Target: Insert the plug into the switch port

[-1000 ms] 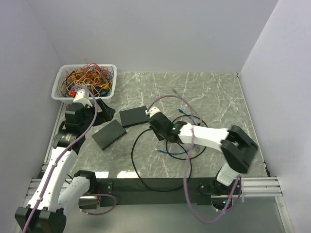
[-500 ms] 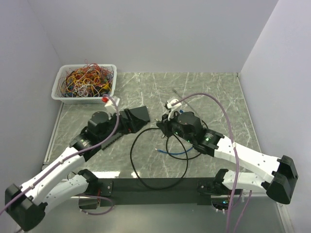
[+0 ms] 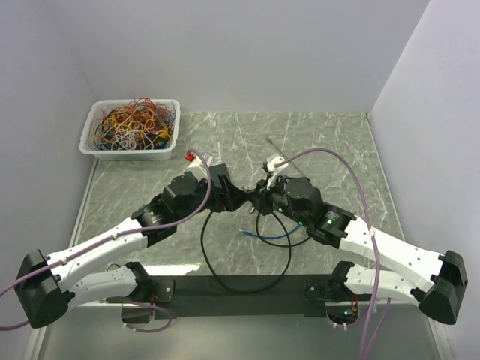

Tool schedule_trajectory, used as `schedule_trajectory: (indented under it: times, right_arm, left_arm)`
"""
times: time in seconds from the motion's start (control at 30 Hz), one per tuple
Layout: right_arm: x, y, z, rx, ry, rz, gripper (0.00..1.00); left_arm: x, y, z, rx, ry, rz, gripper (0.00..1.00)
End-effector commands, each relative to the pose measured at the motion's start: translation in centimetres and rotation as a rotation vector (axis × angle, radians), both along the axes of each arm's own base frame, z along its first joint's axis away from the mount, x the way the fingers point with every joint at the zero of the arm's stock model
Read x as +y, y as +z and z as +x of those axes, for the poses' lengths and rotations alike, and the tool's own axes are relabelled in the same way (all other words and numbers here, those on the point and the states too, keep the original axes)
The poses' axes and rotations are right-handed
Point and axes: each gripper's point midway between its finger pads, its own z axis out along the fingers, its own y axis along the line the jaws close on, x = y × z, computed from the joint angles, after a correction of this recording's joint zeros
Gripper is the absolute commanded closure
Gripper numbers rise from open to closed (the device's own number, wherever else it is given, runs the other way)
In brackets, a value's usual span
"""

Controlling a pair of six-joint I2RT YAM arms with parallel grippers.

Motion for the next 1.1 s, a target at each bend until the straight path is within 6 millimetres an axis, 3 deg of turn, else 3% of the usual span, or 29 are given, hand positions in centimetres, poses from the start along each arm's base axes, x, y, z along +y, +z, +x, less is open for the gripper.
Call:
schedule_trajectory:
  times: [0.0, 0.33, 0.7, 1.07]
  right_arm:
    - [0.0, 1.6, -0.5, -0.024, 0.014, 0.064, 1.0]
    - [-0.2, 1.4, -1.0, -0.021, 0.026, 0.078, 1.0]
    - [0.2, 2.9, -1.1, -0.041, 0.037, 0.119, 1.0]
    - [0.7, 2.7, -0.8, -0.031, 0.038, 0.124, 1.0]
  left_arm:
    - [0.5, 5.0, 1.5, -0.095, 0.098, -0.121, 0.15]
    - [1.0, 6.6, 1.7, -0.117, 0.146, -0.18, 0.19]
    - [-0.8, 4.9, 2.4, -0.07, 0.144, -0.132, 0.27]
    - [-1.4, 4.3, 2.0, -0.076, 0.144, -0.099, 0.49]
